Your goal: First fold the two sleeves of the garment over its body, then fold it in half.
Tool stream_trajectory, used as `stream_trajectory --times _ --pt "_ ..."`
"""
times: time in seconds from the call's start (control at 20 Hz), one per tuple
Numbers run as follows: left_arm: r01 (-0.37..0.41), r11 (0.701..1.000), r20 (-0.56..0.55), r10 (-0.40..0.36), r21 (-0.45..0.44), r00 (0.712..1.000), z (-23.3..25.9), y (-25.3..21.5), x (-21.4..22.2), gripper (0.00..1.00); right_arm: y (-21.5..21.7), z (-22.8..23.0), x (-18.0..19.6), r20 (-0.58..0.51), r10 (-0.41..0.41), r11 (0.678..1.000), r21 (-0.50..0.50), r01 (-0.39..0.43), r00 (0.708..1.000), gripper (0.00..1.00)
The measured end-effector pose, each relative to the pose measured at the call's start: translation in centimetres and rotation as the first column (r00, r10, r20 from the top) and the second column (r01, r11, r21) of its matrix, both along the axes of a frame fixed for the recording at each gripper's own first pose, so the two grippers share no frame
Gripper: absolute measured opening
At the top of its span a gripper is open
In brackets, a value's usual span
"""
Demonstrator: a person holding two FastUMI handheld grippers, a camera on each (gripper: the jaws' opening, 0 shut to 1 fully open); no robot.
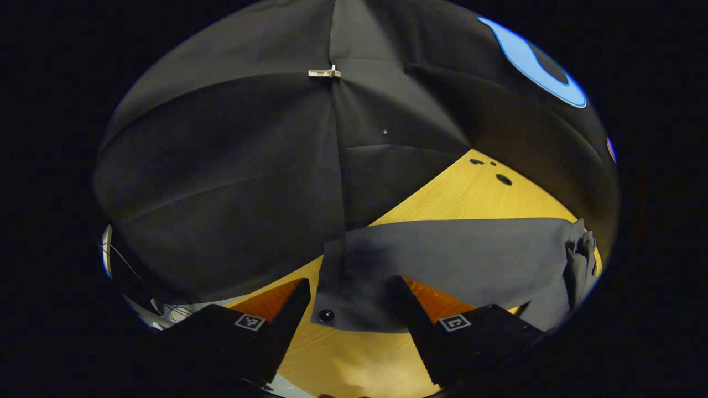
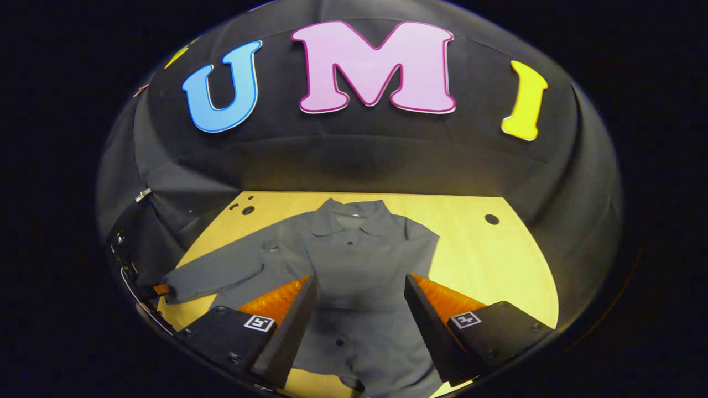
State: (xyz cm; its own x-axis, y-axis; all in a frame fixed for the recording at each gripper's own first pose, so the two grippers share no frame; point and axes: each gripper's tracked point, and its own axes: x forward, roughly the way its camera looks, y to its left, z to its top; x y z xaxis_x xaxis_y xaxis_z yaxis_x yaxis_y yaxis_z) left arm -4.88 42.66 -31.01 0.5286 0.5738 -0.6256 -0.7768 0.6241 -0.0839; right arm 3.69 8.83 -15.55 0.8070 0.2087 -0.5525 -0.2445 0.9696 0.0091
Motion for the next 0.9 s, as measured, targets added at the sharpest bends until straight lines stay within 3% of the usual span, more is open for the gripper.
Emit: stream_trajectory --times 0.15,0.4,0.45,0.55,0.65,0.7,0.75,0.9 --pt "0.006 1.0 -0.025 -0.006 -0.006 1.0 -1.2 0.3 0.6 0.98 -2.5 -0.5 -2.7 -0.01 -0.03 0.999 -0.04 0.03 0.999 0.99" --pt "0.036 0.999 -0.033 -0.036 0.009 0.999 -2.0 0.3 1.6 0.98 -2.9 -1.8 -6.5 -0.057 -0.116 0.993 0.019 0.117 0.992 0.99" --pt "0.032 0.999 -0.026 -0.031 0.01 0.999 -1.9 0.5 1.5 0.93 -2.6 -2.2 -7.1 -0.068 -0.115 0.993 0.026 0.117 0.991 0.99" --pt "0.041 0.999 -0.02 -0.04 0.018 0.999 -2.1 0.3 1.5 0.95 -2.1 -2.4 -8.1 -0.077 -0.103 0.994 0.03 0.106 0.992 0.99" --pt "0.083 0.996 -0.015 -0.083 0.028 0.996 -1.9 -0.1 2.2 0.9 -2.0 -2.2 -8.7 -0.07 -0.094 0.995 0.024 0.096 0.993 0.99" --pt "0.112 0.993 -0.012 -0.112 0.035 0.994 -2.1 -0.3 2.8 0.75 -2.1 -2.3 -9.0 -0.068 -0.091 0.995 0.021 0.093 0.994 0.99" --pt "0.143 0.989 -0.008 -0.143 0.047 0.99 -2.1 -0.6 3.0 0.73 -2.1 -2.3 -9.4 -0.069 -0.091 0.995 0.022 0.093 0.993 0.99" --pt "0.232 0.966 -0.017 -0.231 0.114 0.973 -2.1 -1.2 4.1 0.26 -2.5 -2.5 -10.1 -0.078 -0.108 0.993 0.035 0.111 0.991 0.99"
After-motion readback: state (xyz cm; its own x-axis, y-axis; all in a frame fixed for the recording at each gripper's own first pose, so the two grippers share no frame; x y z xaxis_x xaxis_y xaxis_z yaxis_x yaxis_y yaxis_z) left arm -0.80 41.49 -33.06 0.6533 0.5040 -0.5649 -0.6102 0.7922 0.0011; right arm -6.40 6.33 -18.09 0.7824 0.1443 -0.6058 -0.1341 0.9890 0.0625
